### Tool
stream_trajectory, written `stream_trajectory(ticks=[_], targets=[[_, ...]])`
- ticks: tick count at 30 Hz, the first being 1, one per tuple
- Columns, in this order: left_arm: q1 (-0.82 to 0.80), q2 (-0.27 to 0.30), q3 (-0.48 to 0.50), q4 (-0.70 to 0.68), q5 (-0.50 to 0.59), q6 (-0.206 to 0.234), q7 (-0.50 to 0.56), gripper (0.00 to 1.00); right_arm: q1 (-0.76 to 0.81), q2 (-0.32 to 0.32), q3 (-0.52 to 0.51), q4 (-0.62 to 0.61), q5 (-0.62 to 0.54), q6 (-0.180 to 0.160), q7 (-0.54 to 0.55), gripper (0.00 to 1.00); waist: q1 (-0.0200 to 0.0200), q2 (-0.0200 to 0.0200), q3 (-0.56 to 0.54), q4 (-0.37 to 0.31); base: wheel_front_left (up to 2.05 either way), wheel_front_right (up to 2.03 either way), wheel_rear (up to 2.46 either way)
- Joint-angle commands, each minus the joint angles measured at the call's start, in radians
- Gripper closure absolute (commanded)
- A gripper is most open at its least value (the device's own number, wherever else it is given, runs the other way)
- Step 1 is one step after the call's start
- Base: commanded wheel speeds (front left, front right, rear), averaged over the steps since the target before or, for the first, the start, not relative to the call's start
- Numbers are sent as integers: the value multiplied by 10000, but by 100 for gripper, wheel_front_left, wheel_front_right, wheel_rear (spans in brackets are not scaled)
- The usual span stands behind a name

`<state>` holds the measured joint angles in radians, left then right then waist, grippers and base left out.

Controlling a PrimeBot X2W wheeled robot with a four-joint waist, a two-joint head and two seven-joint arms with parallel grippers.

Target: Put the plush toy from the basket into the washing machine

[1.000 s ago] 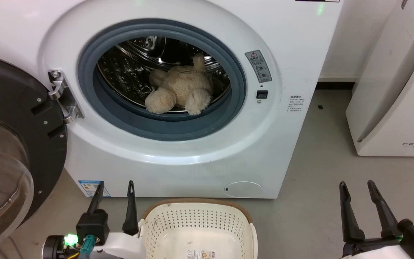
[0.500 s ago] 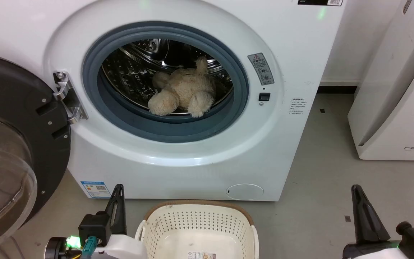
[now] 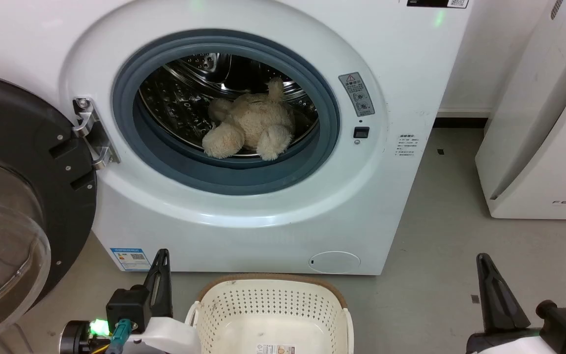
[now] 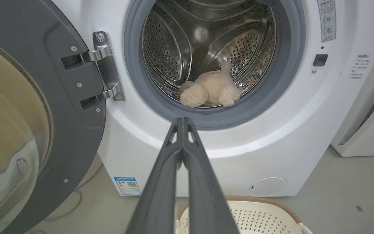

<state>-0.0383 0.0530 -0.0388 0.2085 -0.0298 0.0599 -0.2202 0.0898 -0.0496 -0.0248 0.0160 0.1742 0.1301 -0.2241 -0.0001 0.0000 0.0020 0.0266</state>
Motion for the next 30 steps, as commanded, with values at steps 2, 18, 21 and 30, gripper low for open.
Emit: stream_trajectory(ticks=[2,18,21,30], targets=[[63,-1,42,-135,40,-45,69,100,-128,-1,17,-25,-129,1,93,100,1,0,0,-7,0,0,0],[115,-6,98,-453,82,-135,417,100,-253,-2,55,-47,-392,2,443,100,1,0,-3,-49,0,0,0],[121,-6,105,-489,87,-145,457,100,-268,-2,59,-49,-423,2,484,100,1,0,-4,-54,0,0,0],[149,-8,135,-658,109,-193,641,100,-334,-2,79,-61,-562,2,669,100,1,0,-6,-77,0,0,0]])
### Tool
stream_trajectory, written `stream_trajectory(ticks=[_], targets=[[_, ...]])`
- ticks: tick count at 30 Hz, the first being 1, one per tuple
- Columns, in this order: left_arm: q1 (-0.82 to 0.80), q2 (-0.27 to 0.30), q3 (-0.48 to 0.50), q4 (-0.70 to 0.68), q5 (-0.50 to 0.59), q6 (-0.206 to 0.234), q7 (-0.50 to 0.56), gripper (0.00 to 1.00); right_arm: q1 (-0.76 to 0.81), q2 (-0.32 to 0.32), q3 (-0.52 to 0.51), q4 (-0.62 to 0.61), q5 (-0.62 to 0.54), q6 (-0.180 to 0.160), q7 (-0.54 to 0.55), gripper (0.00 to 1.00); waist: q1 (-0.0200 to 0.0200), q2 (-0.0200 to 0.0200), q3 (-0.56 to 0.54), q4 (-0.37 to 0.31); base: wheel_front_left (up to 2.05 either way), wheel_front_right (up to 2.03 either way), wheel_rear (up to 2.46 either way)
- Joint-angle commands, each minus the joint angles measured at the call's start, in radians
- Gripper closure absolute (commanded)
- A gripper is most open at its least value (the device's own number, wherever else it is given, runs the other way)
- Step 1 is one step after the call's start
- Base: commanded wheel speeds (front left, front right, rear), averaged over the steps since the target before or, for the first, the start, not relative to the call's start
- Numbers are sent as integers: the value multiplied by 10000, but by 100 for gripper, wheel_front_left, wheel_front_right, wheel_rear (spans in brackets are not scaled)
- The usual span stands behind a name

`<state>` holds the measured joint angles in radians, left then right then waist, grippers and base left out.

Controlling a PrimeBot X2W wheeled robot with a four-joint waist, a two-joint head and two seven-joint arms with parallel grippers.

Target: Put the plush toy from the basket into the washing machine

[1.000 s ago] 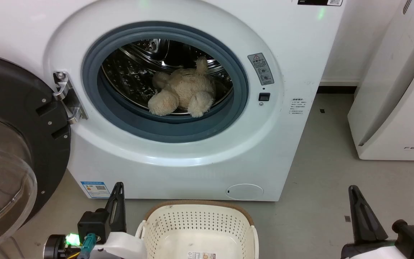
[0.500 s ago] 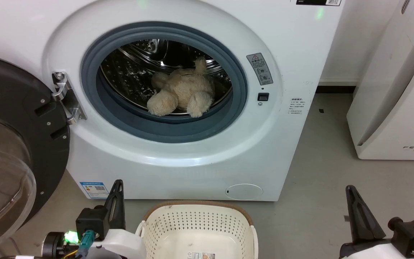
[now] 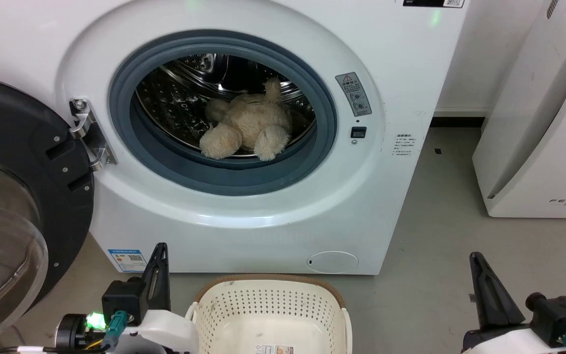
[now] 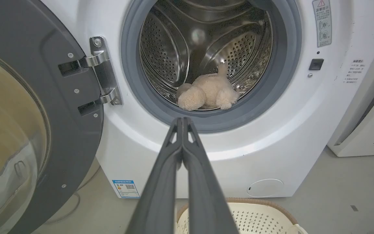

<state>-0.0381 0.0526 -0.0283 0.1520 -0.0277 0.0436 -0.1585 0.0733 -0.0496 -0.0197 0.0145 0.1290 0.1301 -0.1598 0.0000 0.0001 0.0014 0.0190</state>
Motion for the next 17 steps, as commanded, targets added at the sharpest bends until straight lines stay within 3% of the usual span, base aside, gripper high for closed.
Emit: stream_trajectory(ticks=[1,17], targets=[[150,-5,33,-111,90,-36,44,100,-177,-3,29,-47,-125,2,47,100,0,-1,0,-2,0,0,0],[199,-9,86,-409,130,-120,371,100,-294,-3,65,-68,-371,3,376,100,0,-1,-3,-42,0,0,0]])
